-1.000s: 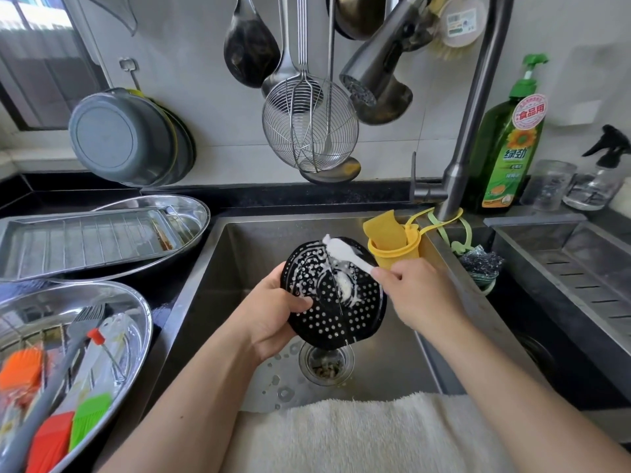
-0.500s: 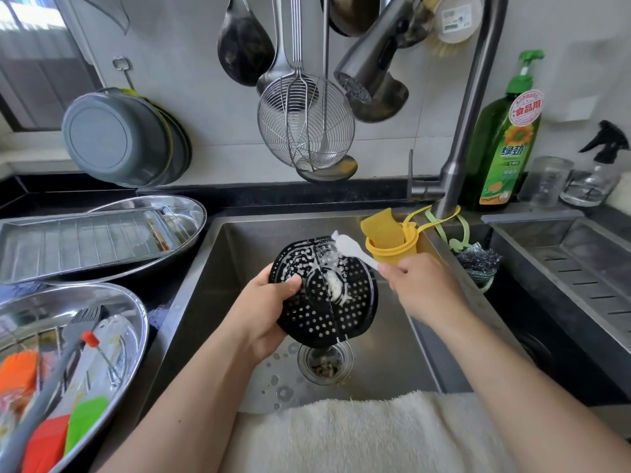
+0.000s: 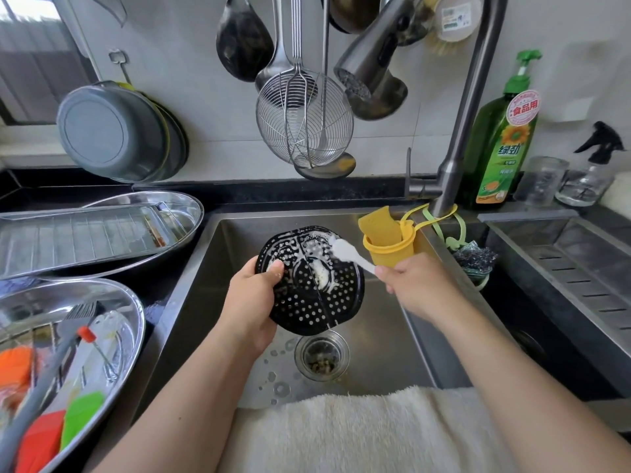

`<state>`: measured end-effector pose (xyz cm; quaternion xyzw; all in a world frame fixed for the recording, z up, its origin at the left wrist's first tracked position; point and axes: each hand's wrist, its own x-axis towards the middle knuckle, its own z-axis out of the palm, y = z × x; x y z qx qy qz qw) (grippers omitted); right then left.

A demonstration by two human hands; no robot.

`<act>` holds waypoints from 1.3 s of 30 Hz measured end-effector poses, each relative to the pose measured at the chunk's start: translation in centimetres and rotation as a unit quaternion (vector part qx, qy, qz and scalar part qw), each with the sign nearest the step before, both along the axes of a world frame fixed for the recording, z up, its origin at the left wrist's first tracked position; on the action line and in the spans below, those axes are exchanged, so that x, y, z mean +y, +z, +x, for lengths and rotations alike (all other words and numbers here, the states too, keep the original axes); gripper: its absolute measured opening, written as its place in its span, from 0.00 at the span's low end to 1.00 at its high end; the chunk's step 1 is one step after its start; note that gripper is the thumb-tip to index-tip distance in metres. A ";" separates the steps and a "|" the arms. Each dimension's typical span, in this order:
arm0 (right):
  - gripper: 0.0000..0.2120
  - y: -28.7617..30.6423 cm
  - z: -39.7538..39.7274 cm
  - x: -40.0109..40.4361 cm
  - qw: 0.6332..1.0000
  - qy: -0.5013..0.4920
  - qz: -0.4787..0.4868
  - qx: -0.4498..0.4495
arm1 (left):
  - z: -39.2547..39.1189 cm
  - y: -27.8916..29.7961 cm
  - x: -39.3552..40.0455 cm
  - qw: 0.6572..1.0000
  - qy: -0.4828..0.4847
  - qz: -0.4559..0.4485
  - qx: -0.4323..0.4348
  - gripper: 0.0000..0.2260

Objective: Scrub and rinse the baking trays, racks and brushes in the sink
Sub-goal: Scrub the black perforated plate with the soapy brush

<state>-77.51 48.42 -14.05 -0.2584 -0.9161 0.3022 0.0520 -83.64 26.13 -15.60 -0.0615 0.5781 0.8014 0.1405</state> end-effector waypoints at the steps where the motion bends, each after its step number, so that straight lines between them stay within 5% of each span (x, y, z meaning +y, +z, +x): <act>1: 0.23 0.0 0.0 0.2 1.000 -0.009 -0.001 0.004 | 0.0 0.0 0.0 1.000 0.003 -0.001 0.003 0.10; 39: 0.25 -0.4 -0.5 -1.2 0.997 0.050 0.034 0.048 | 0.5 0.2 0.4 0.995 -0.062 -0.072 0.036 0.09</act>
